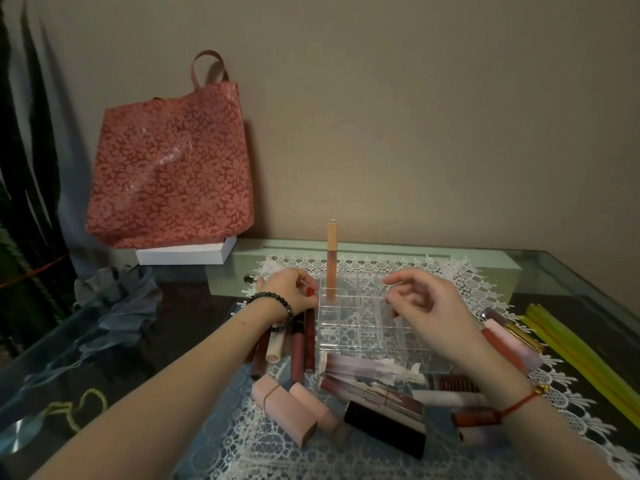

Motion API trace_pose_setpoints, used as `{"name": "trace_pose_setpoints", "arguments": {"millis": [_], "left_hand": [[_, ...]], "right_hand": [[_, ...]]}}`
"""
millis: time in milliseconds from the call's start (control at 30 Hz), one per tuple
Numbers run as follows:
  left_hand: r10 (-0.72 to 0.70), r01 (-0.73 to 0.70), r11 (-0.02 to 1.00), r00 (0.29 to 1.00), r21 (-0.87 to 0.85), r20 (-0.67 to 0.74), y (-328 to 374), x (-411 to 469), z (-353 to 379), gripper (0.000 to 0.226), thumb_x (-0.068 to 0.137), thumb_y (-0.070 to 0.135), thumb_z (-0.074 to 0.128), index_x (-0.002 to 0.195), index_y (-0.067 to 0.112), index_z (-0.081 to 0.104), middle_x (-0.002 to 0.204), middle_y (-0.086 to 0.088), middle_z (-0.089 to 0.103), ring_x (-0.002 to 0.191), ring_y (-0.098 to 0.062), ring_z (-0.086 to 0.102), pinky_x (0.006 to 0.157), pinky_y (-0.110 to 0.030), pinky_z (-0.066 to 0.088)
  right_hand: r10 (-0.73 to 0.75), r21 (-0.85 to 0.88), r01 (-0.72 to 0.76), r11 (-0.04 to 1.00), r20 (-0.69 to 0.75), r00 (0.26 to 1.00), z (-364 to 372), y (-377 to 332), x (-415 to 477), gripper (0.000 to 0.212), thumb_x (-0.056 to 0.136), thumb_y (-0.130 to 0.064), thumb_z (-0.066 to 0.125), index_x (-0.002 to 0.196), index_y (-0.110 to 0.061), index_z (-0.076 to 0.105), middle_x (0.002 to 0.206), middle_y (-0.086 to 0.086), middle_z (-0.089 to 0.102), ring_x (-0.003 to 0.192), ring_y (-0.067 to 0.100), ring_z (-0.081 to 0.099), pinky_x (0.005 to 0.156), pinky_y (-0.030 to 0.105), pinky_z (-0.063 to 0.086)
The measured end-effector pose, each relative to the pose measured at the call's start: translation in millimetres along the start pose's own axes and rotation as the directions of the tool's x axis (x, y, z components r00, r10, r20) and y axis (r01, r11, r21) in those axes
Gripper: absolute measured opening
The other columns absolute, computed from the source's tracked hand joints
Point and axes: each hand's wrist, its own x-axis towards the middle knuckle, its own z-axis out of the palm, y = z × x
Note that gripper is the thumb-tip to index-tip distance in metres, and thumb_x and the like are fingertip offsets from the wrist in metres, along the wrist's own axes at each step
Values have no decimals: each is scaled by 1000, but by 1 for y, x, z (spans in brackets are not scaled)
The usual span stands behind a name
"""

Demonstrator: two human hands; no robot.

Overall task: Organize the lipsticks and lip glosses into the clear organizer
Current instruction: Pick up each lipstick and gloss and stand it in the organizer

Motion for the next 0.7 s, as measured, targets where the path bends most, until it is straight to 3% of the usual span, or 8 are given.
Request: {"name": "trace_pose_setpoints", "arguments": {"millis": [100,167,233,400,700], "left_hand": [[34,-48,985,996,-163,-86,5,-4,-7,19,73,21,69,73,34,55,75,14,56,81,-12,59,80,-30,49],[17,-58,939,992,-340,-122,8,-9,-13,24,72,14,71,80,32,57,76,11,57,70,-10,57,60,-19,48],[-13,-62,876,988,-478,-152,11,-14,-20,29,70,9,73,86,28,59,77,8,58,62,-6,56,53,-16,48],[-41,-106,661,983,-743,-177,16,-27,-38,36,70,-3,71,89,26,59,87,-1,63,64,-6,65,59,-19,54],[123,-294,511,955,-808,-270,50,-49,-78,38,72,-8,66,95,21,59,82,0,66,67,-5,67,59,-15,52]], "right_hand": [[-3,-3,3,1000,7,1000,-2,-2,0,19,84,-7,59,92,-24,61,78,-1,66,65,8,65,62,22,55],[-5,12,4,1000,13,1000,-2,-4,0,19,83,-6,59,91,-23,61,78,-1,66,65,7,65,59,18,53],[-15,24,14,1000,17,1000,-3,-7,1,19,83,-6,59,91,-24,61,77,-1,65,64,8,65,58,16,51],[-50,8,50,999,36,998,-2,-16,4,18,84,-9,60,92,-25,61,80,-1,66,66,9,66,62,17,51],[-133,-24,135,991,74,988,6,-46,19,21,80,-21,66,99,-28,59,89,-9,64,80,3,62,69,15,49]]}}
